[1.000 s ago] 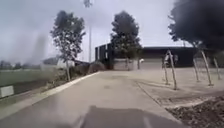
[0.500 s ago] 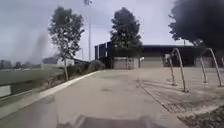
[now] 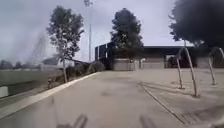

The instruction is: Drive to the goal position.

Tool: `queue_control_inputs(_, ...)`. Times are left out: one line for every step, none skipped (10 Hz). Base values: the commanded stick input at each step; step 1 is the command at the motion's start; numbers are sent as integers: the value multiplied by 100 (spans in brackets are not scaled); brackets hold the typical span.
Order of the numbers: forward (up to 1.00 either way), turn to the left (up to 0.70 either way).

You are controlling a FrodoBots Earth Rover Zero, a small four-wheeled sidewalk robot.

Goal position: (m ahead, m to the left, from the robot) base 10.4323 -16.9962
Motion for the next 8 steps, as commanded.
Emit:
queue_control_inputs(70, 0)
queue_control_inputs(70, 0)
queue_control_inputs(70, 0)
queue_control_inputs(70, -14)
queue_control_inputs(70, -5)
queue_control_inputs(70, 0)
queue_control_inputs(70, 0)
queue_control_inputs(70, 0)
